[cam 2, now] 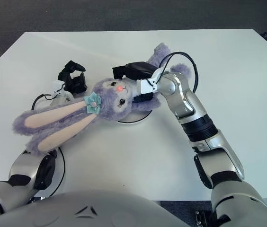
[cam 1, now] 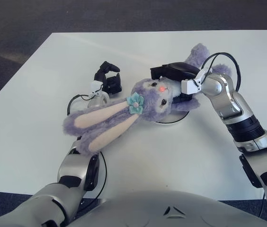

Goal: Put the doll into the plate.

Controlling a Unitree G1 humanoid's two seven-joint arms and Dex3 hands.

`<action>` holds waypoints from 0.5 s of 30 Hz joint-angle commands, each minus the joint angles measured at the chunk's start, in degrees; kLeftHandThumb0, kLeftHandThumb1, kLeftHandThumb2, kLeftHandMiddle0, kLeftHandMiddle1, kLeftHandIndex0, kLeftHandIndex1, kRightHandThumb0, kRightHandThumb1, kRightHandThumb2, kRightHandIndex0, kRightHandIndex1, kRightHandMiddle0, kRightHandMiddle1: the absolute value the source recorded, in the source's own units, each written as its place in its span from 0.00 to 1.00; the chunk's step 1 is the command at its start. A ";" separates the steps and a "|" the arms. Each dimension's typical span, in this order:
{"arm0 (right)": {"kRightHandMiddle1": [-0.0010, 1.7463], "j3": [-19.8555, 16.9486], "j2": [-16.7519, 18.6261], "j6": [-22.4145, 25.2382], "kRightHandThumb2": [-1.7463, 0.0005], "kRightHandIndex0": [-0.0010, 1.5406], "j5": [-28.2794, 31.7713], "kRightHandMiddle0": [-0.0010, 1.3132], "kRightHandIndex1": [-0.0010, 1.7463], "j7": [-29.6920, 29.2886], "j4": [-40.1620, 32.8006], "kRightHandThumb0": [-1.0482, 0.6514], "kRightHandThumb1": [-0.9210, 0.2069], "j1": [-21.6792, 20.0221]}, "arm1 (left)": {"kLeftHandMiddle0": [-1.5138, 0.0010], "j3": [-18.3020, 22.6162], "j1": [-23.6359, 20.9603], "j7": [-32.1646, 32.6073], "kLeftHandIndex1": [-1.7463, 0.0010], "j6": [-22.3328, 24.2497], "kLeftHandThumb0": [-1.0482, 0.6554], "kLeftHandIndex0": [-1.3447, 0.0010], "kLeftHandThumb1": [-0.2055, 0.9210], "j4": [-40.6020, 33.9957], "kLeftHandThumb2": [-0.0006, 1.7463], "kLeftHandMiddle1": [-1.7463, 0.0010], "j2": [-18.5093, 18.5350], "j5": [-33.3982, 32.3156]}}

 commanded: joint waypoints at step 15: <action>0.51 -4.47 -0.19 8.02 0.48 0.09 12.90 0.00 0.41 8.91 -1.77 0.29 0.55 -1.26 | 0.18 -1.00 7.82 0.91 0.00 1.63 0.35 0.60 0.54 6.29 0.69 0.00 -3.68 0.98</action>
